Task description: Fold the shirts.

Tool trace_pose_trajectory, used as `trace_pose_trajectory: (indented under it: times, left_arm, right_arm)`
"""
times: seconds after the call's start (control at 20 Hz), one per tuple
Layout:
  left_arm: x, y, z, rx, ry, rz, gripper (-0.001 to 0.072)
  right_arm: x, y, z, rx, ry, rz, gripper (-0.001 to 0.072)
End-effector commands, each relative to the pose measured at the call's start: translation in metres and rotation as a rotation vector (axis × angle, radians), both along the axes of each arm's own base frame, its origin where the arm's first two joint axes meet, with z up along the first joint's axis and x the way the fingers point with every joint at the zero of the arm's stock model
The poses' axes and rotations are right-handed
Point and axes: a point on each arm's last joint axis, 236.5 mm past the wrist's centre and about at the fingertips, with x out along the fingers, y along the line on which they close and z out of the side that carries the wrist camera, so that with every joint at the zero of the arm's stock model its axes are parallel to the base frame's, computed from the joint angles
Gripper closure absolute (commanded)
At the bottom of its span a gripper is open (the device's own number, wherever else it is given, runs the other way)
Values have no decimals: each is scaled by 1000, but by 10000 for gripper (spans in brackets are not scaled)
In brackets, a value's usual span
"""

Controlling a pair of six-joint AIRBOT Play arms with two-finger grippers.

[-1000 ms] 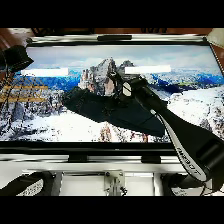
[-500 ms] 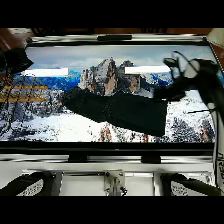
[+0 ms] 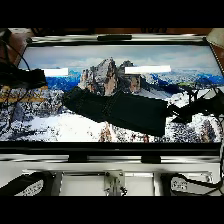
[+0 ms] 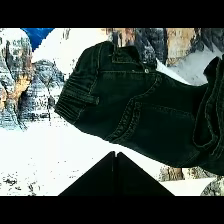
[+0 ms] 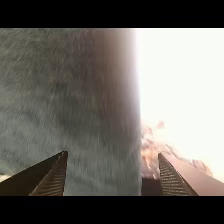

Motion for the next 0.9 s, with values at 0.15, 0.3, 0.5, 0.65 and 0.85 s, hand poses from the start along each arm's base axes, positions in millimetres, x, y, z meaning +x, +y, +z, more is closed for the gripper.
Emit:
trace_pose_trajectory:
  times: [0.15, 0.3, 0.5, 0.65, 0.85]
  left_arm:
    - [13, -45, -54, 5, 101, -85, 660]
    - [17, -61, -80, 10, 155, -103, 659]
    - [21, -106, -108, -75, 209, -155, 659]
    - [28, -174, -131, -234, 225, -191, 659]
    - [27, -249, -170, -379, 264, -197, 660]
  right_arm:
    - [10, 34, -39, 57, 9, 56, 88]
    - [27, 27, -13, 38, -80, 85, 621]
    - [74, -1, 97, -57, -395, 181, 621]
    - [94, 20, 190, -17, -608, 197, 621]
    - [71, 45, 250, 4, -666, 307, 621]
